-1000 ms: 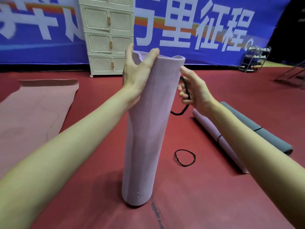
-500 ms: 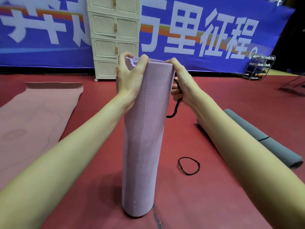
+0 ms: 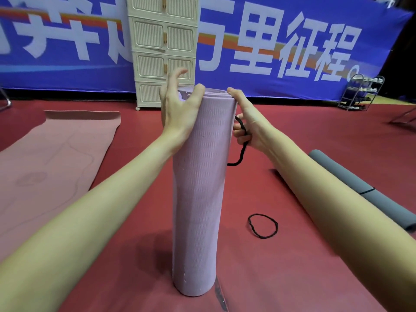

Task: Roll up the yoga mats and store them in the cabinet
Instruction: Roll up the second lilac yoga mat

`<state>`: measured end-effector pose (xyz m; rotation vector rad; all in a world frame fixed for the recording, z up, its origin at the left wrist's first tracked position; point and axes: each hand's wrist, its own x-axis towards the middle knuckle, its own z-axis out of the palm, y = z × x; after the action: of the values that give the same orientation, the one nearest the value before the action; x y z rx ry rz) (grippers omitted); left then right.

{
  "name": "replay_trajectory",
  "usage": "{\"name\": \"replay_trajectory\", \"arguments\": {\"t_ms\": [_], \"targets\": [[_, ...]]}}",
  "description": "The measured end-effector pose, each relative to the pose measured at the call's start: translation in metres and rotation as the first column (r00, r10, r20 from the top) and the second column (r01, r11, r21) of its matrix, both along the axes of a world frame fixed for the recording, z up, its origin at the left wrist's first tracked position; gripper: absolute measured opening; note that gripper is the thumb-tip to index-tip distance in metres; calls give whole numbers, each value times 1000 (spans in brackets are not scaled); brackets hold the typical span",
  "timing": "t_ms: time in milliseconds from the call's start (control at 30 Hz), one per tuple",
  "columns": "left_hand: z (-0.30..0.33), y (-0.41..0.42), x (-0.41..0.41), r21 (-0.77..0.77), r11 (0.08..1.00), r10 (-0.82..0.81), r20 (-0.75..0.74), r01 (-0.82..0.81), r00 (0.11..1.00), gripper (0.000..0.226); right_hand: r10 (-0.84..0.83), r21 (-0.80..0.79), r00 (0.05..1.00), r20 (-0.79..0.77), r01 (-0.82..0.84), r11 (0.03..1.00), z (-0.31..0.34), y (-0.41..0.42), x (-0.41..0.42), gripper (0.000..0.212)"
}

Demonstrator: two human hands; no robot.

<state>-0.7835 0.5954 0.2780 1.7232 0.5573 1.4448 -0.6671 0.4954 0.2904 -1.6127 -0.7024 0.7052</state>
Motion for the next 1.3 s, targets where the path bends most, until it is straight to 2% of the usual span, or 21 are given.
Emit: {"name": "replay_trajectory", "arguments": {"t_ms": [67, 167, 267, 333, 467, 600, 733, 800, 933, 1033, 1133, 1200, 1300], "targets": [[7, 3, -1, 74, 997, 26, -46, -23, 999, 37, 23, -14, 999, 45, -23, 1000, 5, 1, 1, 54], [9, 8, -1, 57, 995, 88, -72, -84, 994, 40, -15, 30, 996, 90, 12, 999, 13, 3, 9, 48], [6, 5, -3, 73, 991, 115, -33, -113, 993, 37, -146, 212, 988, 56, 131, 969, 23, 7, 17, 33], [7, 1, -4, 98, 987, 129, -31, -125, 991, 39, -217, 306, 970, 107, 175, 936, 30, 12, 21, 16], [15, 5, -3, 80, 990, 122, -106, -114, 987, 42, -214, 408, 950, 228, 107, 907, 37, 21, 20, 17], [18, 7, -7, 86, 996, 55, -182, -39, 982, 14, -167, 496, 945, 281, 6, 868, 40, 23, 10, 15], [19, 6, -10, 79, 997, 5, -112, 3, 994, 51, -123, 507, 932, 342, -73, 859, 34, 23, 5, 17], [20, 5, -10, 73, 997, 35, -120, -26, 992, 57, -92, 508, 933, 347, -105, 855, 32, 22, 4, 20], [21, 5, -10, 81, 983, 180, -260, -164, 949, 61, -7, 491, 946, 324, -162, 856, 32, 17, 6, 21], [20, 7, -14, 54, 996, 80, -266, -68, 961, 48, 70, 473, 948, 309, -218, 854, 30, 10, 7, 18], [20, 6, -14, -5, 1000, -5, -192, 4, 981, 17, 54, 461, 933, 355, -225, 858, 28, 1, 1, 16], [17, 4, -11, -4, 998, 56, -135, -57, 989, 9, -56, 486, 901, 430, -179, 855, 22, -4, -8, 14], [13, -3, -8, 22, 994, 110, -77, -109, 991, 8, -271, 585, 824, 498, -88, 806, 4, -8, -19, 11]]}}
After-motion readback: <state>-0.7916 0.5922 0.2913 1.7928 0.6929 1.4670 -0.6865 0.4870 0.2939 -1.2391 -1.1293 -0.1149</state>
